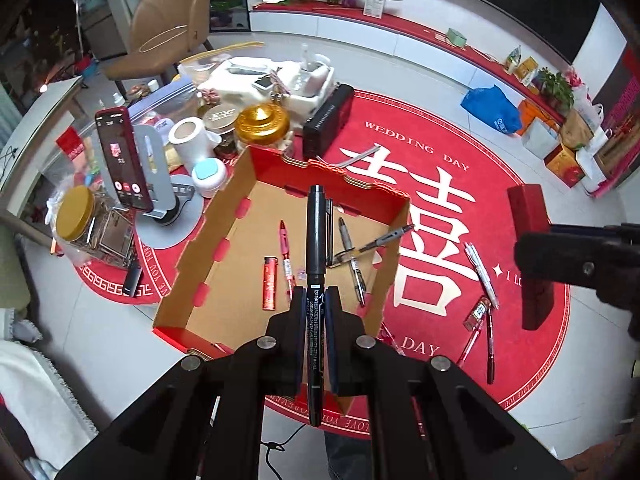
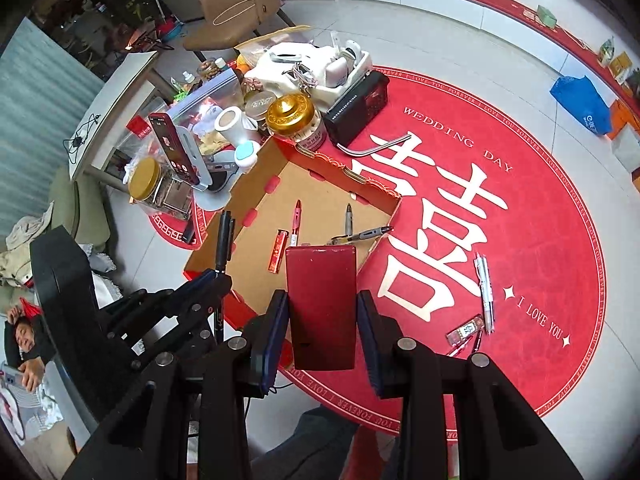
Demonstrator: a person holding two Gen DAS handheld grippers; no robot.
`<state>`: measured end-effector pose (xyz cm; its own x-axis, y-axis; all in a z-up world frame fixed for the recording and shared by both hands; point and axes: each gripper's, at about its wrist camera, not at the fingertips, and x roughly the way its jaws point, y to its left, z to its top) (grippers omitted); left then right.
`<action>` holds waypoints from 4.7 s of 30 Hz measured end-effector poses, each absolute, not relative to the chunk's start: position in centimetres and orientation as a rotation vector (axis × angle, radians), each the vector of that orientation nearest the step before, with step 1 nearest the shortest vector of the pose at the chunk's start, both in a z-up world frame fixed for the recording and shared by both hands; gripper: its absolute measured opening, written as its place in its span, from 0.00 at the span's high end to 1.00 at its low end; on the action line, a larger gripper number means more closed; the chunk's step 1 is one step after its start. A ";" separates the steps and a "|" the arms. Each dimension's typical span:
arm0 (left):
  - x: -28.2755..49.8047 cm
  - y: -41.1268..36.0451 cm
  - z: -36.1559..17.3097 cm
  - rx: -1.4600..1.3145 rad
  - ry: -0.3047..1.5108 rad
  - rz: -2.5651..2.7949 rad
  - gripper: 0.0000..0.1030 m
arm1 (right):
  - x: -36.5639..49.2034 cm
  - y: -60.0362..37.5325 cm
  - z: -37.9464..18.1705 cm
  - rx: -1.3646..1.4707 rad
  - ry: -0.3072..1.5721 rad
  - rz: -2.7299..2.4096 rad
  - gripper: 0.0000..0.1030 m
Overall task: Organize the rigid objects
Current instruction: 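Carry the black marker and red case over the cardboard box with both tools, then open both tools to drop the marker and red case into the box, then move both tools back over the mat toward the remaining items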
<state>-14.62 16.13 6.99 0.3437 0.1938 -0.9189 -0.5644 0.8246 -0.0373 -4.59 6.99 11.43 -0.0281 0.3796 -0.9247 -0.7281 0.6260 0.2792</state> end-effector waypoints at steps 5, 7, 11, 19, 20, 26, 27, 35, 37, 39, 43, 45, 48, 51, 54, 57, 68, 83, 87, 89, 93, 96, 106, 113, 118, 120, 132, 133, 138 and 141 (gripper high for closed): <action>-15.0 16.9 6.9 -0.394 1.114 0.511 0.91 | -4.5 7.4 11.4 -0.344 1.333 0.899 0.65; -15.0 17.2 6.8 -0.398 1.112 0.513 0.91 | -4.5 7.6 11.5 -0.350 1.332 0.898 0.65; -15.0 17.6 6.7 -0.410 1.104 0.522 0.91 | -4.5 7.9 11.7 -0.362 1.325 0.903 0.65; -14.8 18.5 6.4 -0.439 1.098 0.535 0.91 | -4.4 9.1 11.4 -0.394 1.324 0.909 0.65; -14.8 18.7 6.3 -0.441 1.099 0.539 0.91 | -4.4 9.3 11.3 -0.397 1.324 0.908 0.65; -14.7 19.6 5.8 -0.456 1.109 0.549 0.91 | -4.2 10.3 10.7 -0.409 1.335 0.915 0.65; -14.7 19.7 5.6 -0.456 1.111 0.551 0.91 | -4.1 10.4 10.5 -0.410 1.336 0.915 0.65; -14.5 20.9 3.8 -0.458 1.146 0.556 0.91 | -3.6 10.9 8.1 -0.389 1.393 0.895 0.65; -14.5 21.1 3.2 -0.453 1.159 0.556 0.91 | -3.5 11.0 7.3 -0.384 1.408 0.890 0.65; -14.4 21.2 2.6 -0.449 1.165 0.557 0.91 | -3.5 11.1 6.7 -0.381 1.417 0.888 0.65; -14.3 21.6 1.5 -0.451 1.179 0.565 0.91 | -3.6 11.4 4.9 -0.368 1.446 0.890 0.65; -14.2 21.9 0.8 -0.460 1.189 0.568 0.91 | -3.7 11.6 4.1 -0.362 1.457 0.890 0.65; -14.1 22.2 -0.3 -0.466 1.191 0.577 0.91 | -3.7 11.8 2.6 -0.345 1.482 0.888 0.65; -14.0 22.4 -1.5 -0.473 1.199 0.581 0.91 | -3.6 11.9 0.9 -0.334 1.501 0.881 0.65; -13.8 22.5 -2.7 -0.470 1.194 0.586 0.91 | -3.6 12.1 -0.5 -0.328 1.513 0.883 0.65; -13.7 22.7 -4.1 -0.469 1.192 0.596 0.91 | -3.7 12.7 -2.0 -0.341 1.513 0.893 0.65; -12.6 24.2 -7.2 -0.479 1.180 0.613 0.91 | -3.1 15.5 -5.3 -0.390 1.523 0.895 0.65; -11.5 25.7 -11.0 -0.526 1.234 0.605 0.90 | -3.1 18.3 -7.6 -0.508 1.521 0.886 0.65; -11.3 25.5 -11.8 -0.484 1.268 0.621 0.16 | -2.7 18.4 -7.6 -0.509 1.511 0.871 0.44; -11.8 25.9 -11.8 -0.500 1.228 0.638 0.06 | -2.4 17.9 -7.0 -0.519 1.458 0.856 0.29; -12.2 26.0 -11.6 -0.499 1.204 0.651 0.00 | -1.4 15.8 -5.2 -0.455 1.411 0.877 0.05; -11.7 24.7 -11.3 -0.422 1.216 0.632 0.00 | -0.5 13.1 -4.5 -0.422 1.396 0.818 0.05; -5.4 17.5 -12.2 -0.137 1.296 0.372 0.00 | 2.4 0.9 -5.4 -0.207 1.532 0.575 0.05; -2.0 16.9 -13.2 -0.111 1.316 0.400 0.00 | 2.8 -3.4 -5.5 -0.127 1.542 0.528 0.05; -3.9 18.9 -10.8 -0.195 1.265 0.523 0.00 | 3.2 -6.2 -6.2 -0.091 1.546 0.470 0.05; -4.8 18.1 -9.3 -0.234 1.260 0.500 0.00 | 3.3 -7.8 -6.8 -0.064 1.564 0.443 0.05; -6.4 1.2 -8.6 -0.484 1.345 0.276 0.00 | 4.5 -18.0 -9.9 0.003 1.616 0.185 0.05; -6.5 0.7 -9.5 -0.522 1.355 0.300 0.00 | 4.6 -18.7 -10.1 -0.009 1.614 0.179 0.05; -6.8 0.4 -13.7 -0.609 1.382 0.507 0.00 | 4.7 -19.0 -10.8 -0.074 1.610 0.248 0.05; -6.9 1.5 -15.3 -0.636 1.381 0.608 0.00 | 4.4 -17.7 -12.2 -0.133 1.615 0.313 0.05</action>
